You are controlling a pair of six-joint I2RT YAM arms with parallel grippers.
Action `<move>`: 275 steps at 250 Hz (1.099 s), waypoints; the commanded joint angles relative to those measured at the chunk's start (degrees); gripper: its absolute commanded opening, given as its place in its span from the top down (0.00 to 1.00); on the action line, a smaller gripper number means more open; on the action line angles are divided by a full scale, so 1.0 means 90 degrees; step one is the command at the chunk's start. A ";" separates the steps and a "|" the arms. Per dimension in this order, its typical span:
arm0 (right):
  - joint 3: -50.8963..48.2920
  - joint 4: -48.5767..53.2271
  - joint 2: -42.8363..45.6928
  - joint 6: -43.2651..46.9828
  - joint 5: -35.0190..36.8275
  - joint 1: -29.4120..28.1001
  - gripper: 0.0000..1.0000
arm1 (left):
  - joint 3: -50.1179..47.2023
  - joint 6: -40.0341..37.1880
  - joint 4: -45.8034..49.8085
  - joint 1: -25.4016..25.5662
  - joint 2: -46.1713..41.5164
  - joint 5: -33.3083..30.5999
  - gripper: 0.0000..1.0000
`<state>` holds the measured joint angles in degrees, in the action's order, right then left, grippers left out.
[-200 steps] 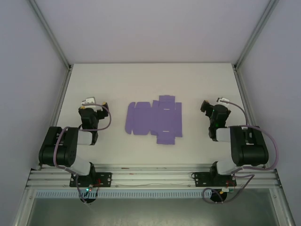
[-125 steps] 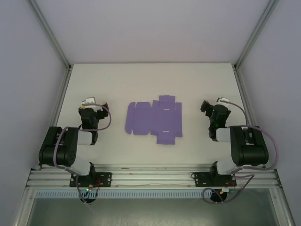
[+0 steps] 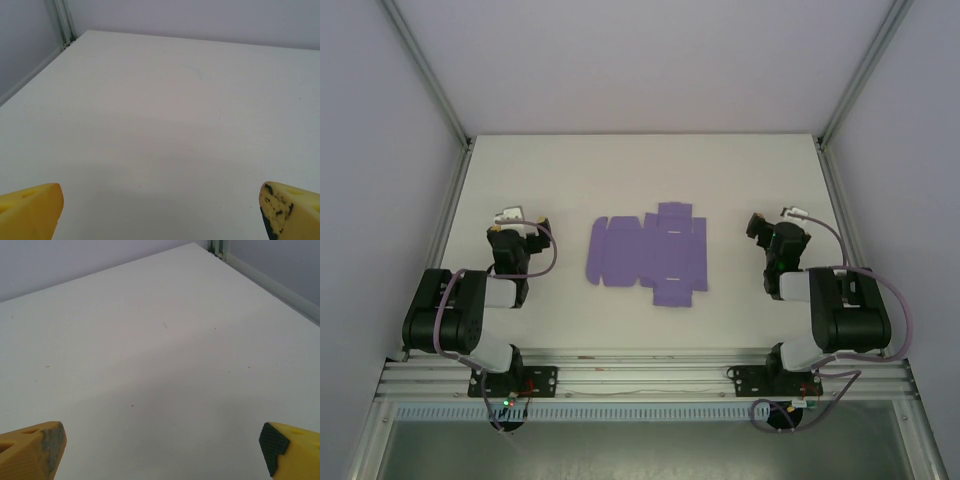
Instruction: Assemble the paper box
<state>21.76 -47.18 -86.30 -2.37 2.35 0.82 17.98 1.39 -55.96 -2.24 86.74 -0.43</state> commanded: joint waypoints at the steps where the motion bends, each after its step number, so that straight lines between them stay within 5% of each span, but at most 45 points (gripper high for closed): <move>1: 0.0044 -0.0059 0.0073 -0.0059 0.0138 0.0027 0.00 | 0.0143 -0.0094 0.0032 0.0055 -0.0009 0.0016 0.00; 27: 0.0098 -0.0033 0.0137 -0.0115 0.0321 0.0024 0.00 | 0.0343 0.0057 0.0573 0.0049 -0.0312 -0.0374 0.00; 58: 0.0718 0.1648 0.0832 -0.0049 0.0237 -0.0012 0.00 | 0.1056 0.0347 0.2594 0.0054 -0.1239 -0.0681 0.00; 126: 0.2072 0.4852 0.2119 -0.1003 0.0408 -0.1101 0.00 | 0.1825 0.2001 0.5042 0.0173 -0.2517 0.0812 0.00; 199: 0.3216 0.6941 0.1084 -0.2368 -0.0509 -0.3210 0.27 | 0.2367 0.2424 0.6219 0.1285 -0.1503 0.1823 0.00; 275: 0.3051 0.6307 -0.0538 -0.3123 -0.1234 -0.3285 0.51 | 0.2563 0.2412 0.6030 0.1445 -0.0131 0.2951 0.00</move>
<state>50.13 10.50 -87.70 -26.70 -5.39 -28.84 39.55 22.06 -1.48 10.41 83.37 20.32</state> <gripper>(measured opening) 0.510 0.996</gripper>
